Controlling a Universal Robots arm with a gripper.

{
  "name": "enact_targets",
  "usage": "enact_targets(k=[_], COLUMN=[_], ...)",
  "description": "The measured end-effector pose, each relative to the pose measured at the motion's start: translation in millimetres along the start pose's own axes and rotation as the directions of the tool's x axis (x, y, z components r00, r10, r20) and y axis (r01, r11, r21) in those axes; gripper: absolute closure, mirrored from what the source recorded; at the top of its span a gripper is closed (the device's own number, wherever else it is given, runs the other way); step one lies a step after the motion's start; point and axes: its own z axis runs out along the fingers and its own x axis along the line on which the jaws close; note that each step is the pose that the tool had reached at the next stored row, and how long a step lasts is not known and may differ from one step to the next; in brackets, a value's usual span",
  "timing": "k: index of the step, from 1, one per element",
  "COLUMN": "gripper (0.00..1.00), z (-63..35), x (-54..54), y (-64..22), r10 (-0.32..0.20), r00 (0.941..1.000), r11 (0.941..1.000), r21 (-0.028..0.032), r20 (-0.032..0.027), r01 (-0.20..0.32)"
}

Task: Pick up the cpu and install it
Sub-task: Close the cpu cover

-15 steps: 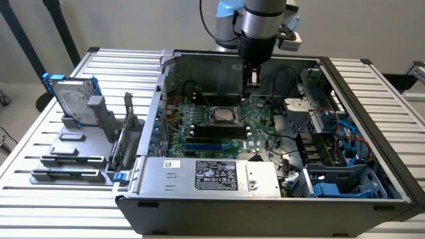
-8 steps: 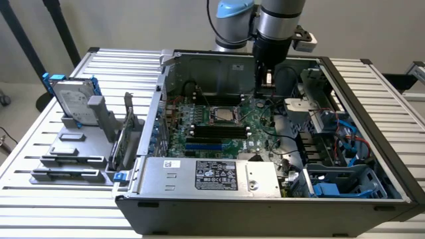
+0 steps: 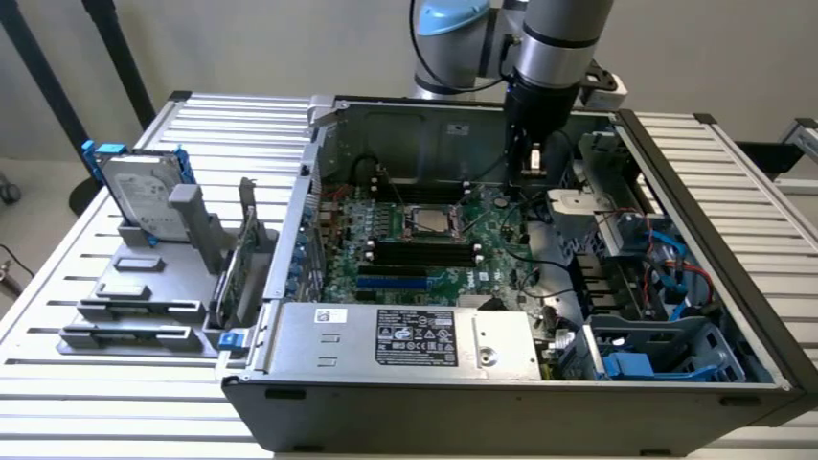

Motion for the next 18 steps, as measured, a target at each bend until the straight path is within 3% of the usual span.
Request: enact_targets(k=[9,12,13,14,18], gripper=[0.89,0.89,0.89,0.89,0.89], z=[13.6,14.8,14.9,14.9,15.0], x=[-0.8,-0.8,-0.9,-0.9,-0.8], y=[-5.3,-8.7,-9.0,-9.3,-10.3], r10=[-0.007,-0.007,-0.007,-0.006,-0.002], r00=[1.0,1.0,1.0,1.0,1.0], r11=[1.0,0.9999,0.9999,0.9996,0.996], r21=[0.0021,0.0091,0.0148,0.0266,0.0891], r20=[-0.0005,-0.0013,-0.0019,-0.0022,-0.0024], r01=[0.007,0.007,0.007,0.006,0.003])
